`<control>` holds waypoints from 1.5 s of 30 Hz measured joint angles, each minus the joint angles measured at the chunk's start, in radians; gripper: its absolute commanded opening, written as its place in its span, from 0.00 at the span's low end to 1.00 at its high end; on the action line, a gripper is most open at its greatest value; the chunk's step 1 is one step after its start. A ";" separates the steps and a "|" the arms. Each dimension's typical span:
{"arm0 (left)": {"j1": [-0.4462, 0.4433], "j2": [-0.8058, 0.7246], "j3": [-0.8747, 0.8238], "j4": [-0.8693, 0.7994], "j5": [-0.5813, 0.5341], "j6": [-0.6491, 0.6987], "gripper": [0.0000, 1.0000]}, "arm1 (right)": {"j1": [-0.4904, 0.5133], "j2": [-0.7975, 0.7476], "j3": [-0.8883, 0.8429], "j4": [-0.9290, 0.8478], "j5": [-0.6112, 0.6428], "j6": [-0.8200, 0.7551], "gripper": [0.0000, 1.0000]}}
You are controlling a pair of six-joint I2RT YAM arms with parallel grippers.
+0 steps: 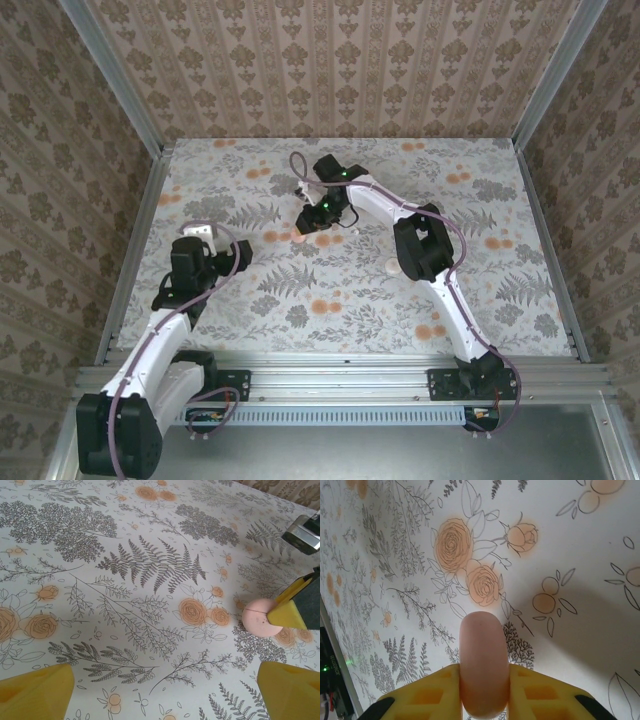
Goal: Insert wireless bluetooth earbuds into charging case
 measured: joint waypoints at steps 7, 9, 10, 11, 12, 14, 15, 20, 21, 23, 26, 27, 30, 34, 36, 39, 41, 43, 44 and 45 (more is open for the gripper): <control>0.000 0.012 0.000 0.014 0.019 0.000 0.95 | -0.002 0.018 0.011 -0.031 0.010 0.000 0.32; 0.000 0.019 0.000 0.013 0.023 0.000 0.95 | -0.002 0.018 0.011 -0.034 0.017 0.000 0.35; 0.000 0.021 0.000 0.013 0.025 0.000 0.94 | -0.003 0.018 0.011 -0.034 0.021 0.000 0.36; 0.000 0.021 0.000 0.012 0.026 -0.001 0.94 | -0.003 0.018 0.011 -0.034 0.026 0.000 0.37; 0.000 0.021 0.000 0.012 0.026 -0.001 0.94 | -0.004 0.018 0.011 -0.034 0.031 0.000 0.38; 0.001 0.021 0.000 0.013 0.026 -0.002 0.94 | -0.004 0.018 0.011 -0.034 0.043 0.000 0.39; 0.001 0.021 0.000 0.012 0.025 -0.002 0.94 | -0.005 0.018 0.011 -0.034 0.053 0.000 0.40; 0.001 0.021 0.000 0.005 0.025 -0.011 0.94 | -0.006 0.008 -0.029 -0.004 0.095 0.002 0.48; 0.001 0.021 0.000 0.002 0.026 -0.013 0.94 | -0.007 -0.002 -0.043 0.008 0.101 0.006 0.50; 0.001 0.021 0.000 -0.006 0.025 -0.015 0.94 | -0.007 -0.029 -0.080 0.030 0.126 0.016 0.52; 0.001 0.021 0.000 -0.011 0.025 -0.019 0.94 | -0.006 -0.076 -0.148 0.063 0.169 0.034 0.54; 0.001 0.021 0.000 -0.011 0.025 -0.019 0.94 | -0.007 -0.092 -0.172 0.076 0.184 0.040 0.54; 0.001 0.026 0.001 -0.011 0.032 -0.019 0.94 | -0.008 -0.142 -0.240 0.118 0.217 0.061 0.56; 0.001 0.067 0.028 -0.040 0.060 -0.007 0.94 | -0.009 -0.211 -0.322 0.167 0.252 0.086 0.58; 0.001 0.087 0.053 -0.056 0.079 0.000 0.94 | -0.009 -0.248 -0.360 0.188 0.268 0.101 0.59; 0.001 0.098 0.076 -0.062 0.104 0.004 0.94 | -0.009 -0.304 -0.410 0.217 0.297 0.113 0.60; 0.001 0.099 0.080 -0.062 0.114 0.006 0.94 | -0.009 -0.340 -0.444 0.245 0.314 0.127 0.61; 0.001 0.102 0.080 -0.063 0.121 0.008 0.94 | -0.009 -0.377 -0.484 0.273 0.326 0.138 0.61; 0.001 0.106 0.080 -0.063 0.124 0.008 0.94 | -0.009 -0.396 -0.505 0.286 0.335 0.145 0.61; 0.001 0.111 0.080 -0.064 0.127 0.008 0.94 | -0.009 -0.418 -0.529 0.304 0.345 0.156 0.62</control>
